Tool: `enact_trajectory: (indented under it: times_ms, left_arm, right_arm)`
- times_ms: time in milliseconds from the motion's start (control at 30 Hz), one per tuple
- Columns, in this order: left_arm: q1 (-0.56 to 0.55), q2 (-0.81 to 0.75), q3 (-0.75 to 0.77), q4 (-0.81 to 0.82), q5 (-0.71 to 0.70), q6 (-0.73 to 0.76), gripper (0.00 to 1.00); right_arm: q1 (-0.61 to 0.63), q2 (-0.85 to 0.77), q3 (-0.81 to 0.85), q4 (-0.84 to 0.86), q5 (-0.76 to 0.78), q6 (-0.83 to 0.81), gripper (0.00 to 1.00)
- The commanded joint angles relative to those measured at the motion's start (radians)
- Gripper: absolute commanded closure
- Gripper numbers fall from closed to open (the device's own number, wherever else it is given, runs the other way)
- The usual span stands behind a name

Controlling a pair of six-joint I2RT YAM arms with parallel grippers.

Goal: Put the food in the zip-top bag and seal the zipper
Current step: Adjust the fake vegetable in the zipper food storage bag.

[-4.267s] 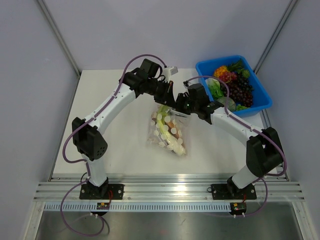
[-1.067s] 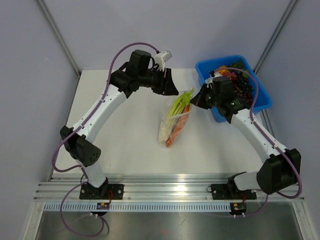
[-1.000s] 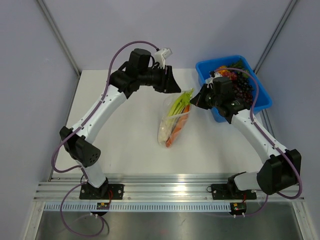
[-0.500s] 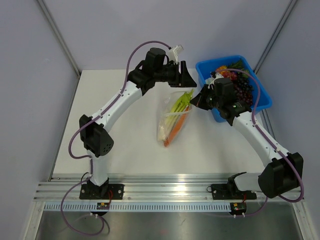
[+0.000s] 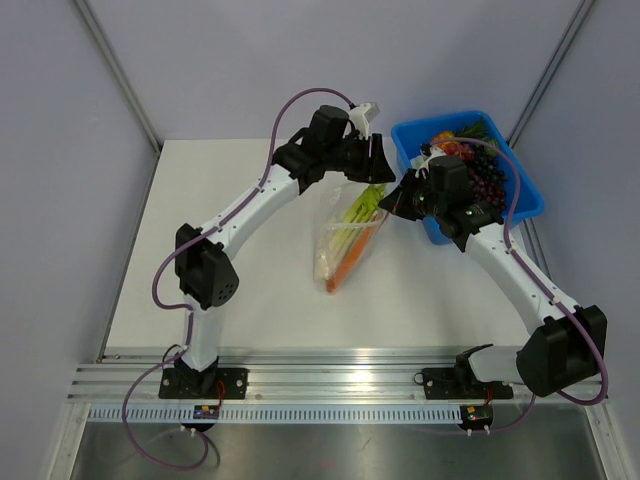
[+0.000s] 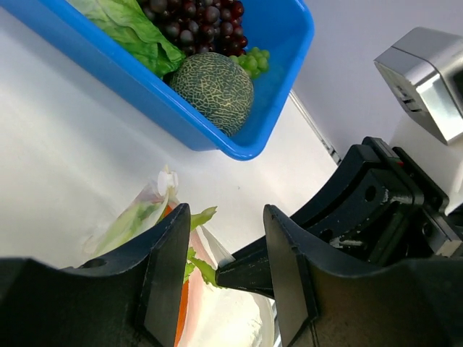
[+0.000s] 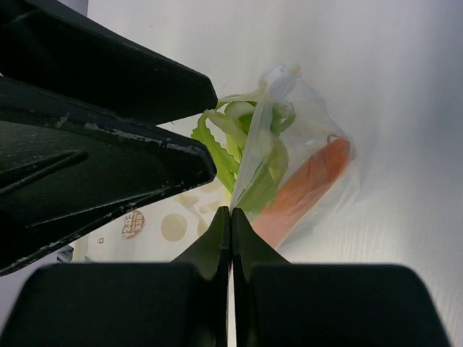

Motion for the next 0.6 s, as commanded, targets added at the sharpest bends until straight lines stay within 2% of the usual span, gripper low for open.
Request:
enact_trajectory:
  times_ms: [0,167,467,533,567]
  left_arm:
    - [-0.019,0.002,0.058,-0.003,-0.110,0.074,0.53]
    - [-0.036,0.003,0.059,-0.013,-0.148,0.099,0.59]
    - [-0.039,0.025,0.059,-0.033,-0.155,0.108,0.60]
    - [-0.039,0.029,0.059,-0.033,-0.155,0.104,0.66]
    - [-0.039,0.031,0.059,-0.033,-0.155,0.101,0.77]
  right_arm:
    - [-0.006,-0.027,0.035,0.030,-0.015,0.000,1.00]
    - [-0.004,-0.021,0.042,0.022,-0.014,-0.005,1.00]
    - [-0.006,-0.021,0.046,0.022,-0.015,-0.003,1.00]
    - [-0.004,-0.018,0.046,0.021,-0.015,-0.005,1.00]
    - [-0.006,-0.019,0.046,0.022,-0.012,-0.006,1.00]
